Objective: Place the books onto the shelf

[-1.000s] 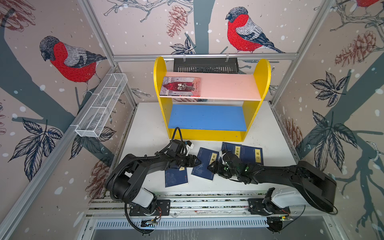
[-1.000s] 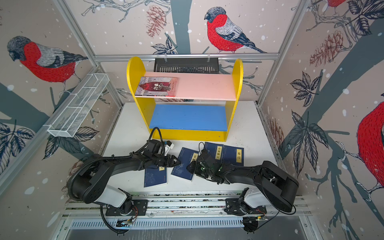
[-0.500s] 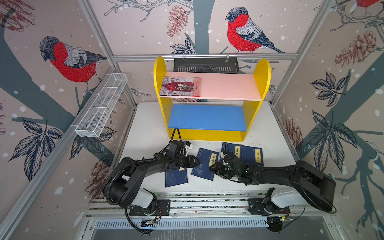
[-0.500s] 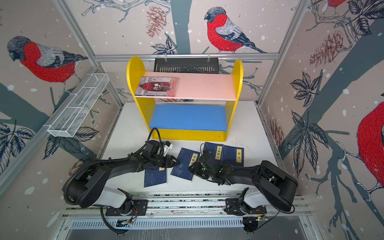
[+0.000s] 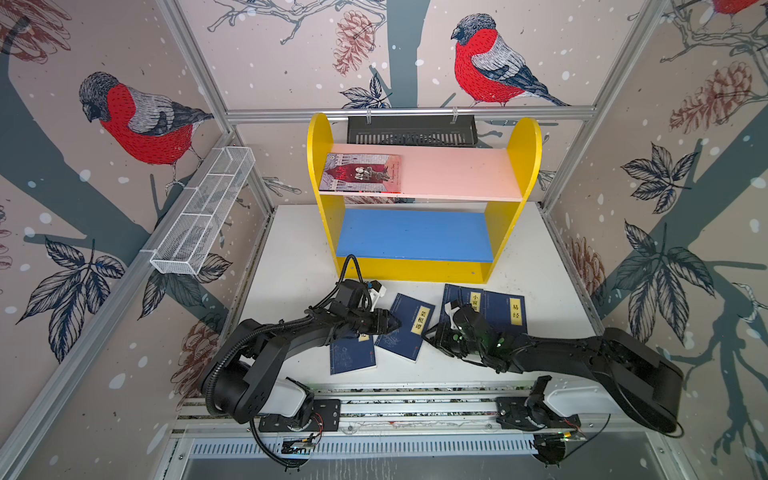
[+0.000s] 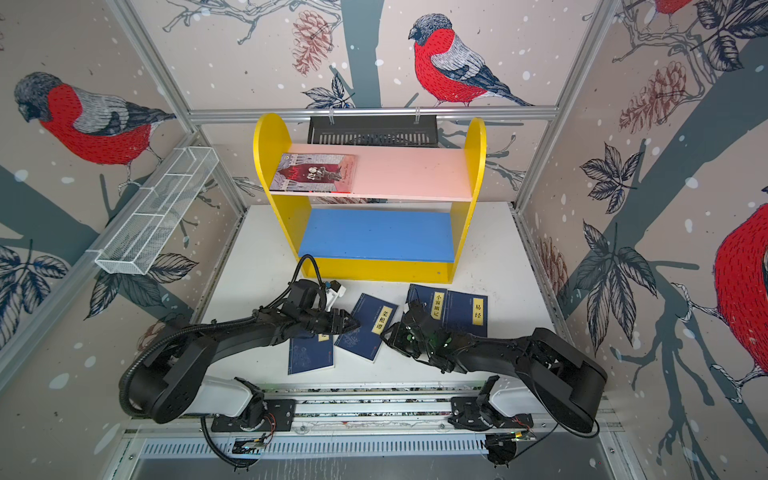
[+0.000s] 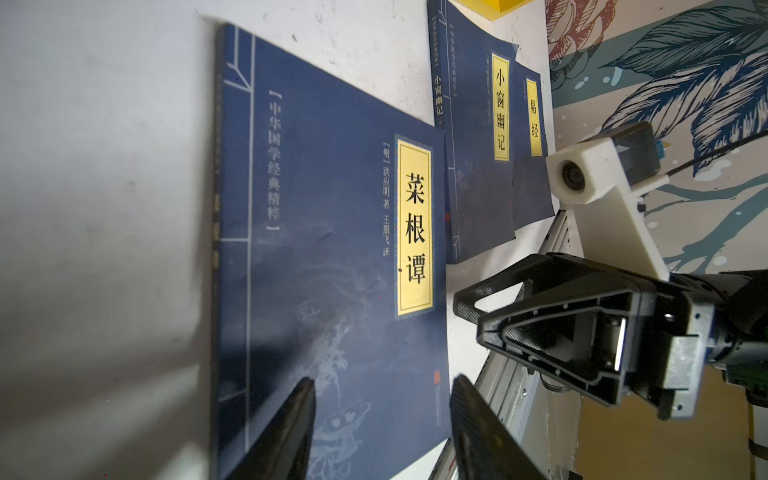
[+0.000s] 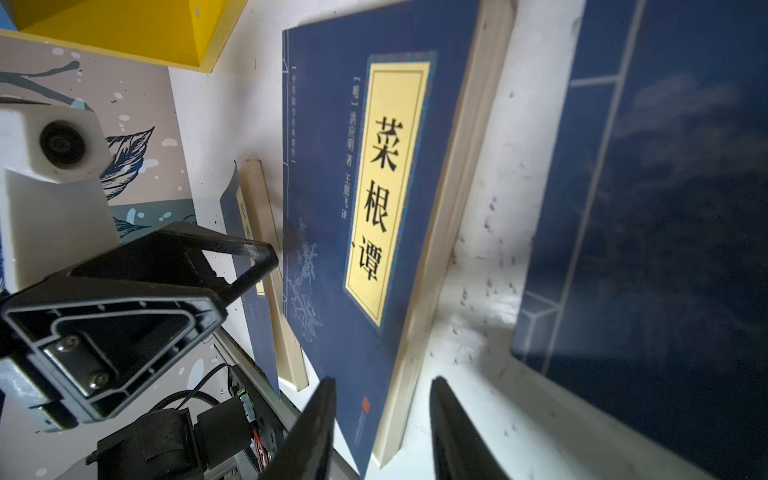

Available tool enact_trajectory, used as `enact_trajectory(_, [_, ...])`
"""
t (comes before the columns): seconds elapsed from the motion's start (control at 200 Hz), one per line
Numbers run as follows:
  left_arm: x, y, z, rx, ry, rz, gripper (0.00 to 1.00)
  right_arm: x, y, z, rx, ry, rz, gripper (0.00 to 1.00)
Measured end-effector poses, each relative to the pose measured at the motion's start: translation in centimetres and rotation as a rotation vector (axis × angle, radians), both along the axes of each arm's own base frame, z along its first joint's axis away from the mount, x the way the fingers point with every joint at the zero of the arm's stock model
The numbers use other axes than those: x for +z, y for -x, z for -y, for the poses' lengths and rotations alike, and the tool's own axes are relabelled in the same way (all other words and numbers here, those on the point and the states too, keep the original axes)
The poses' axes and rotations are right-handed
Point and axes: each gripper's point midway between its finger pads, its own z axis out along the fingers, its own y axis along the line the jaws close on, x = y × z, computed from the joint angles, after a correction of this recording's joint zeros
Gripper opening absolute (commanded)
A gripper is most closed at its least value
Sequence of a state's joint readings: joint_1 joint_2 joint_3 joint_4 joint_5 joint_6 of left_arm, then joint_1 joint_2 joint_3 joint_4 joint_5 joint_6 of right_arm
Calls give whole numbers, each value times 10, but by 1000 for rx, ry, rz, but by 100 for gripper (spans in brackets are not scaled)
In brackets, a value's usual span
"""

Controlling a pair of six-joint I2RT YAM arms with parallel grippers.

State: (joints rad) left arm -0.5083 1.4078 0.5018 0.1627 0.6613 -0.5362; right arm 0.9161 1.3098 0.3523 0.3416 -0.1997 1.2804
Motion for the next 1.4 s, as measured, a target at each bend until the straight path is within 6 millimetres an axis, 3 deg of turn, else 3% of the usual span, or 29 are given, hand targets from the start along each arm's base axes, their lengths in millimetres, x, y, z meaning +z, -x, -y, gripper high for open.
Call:
enact_trajectory(0.13, [4, -13, -7, 31, -57, 86, 56, -1, 1, 2, -3, 8, -2, 57])
enact_trajectory(0.44, [-21, -18, -22, 56, -186, 91, 58, -9, 1, -2, 12, 35, -33, 61])
enact_trajectory(0.64, [-29, -20, -20, 43, -196, 71, 61, -9, -2, -12, 31, 11, -35, 62])
enact_trajectory(0.881, [-29, -18, -9, 9, -140, 50, 55, -9, -6, -24, 51, -18, -35, 60])
enact_trajectory(1.171, [-24, -13, -14, 34, -126, 28, 47, -14, -7, -24, 48, -21, -43, 43])
enact_trajectory(1.401, [-13, -16, -15, 60, -73, 18, 44, -21, -6, -17, 29, 0, -52, 7])
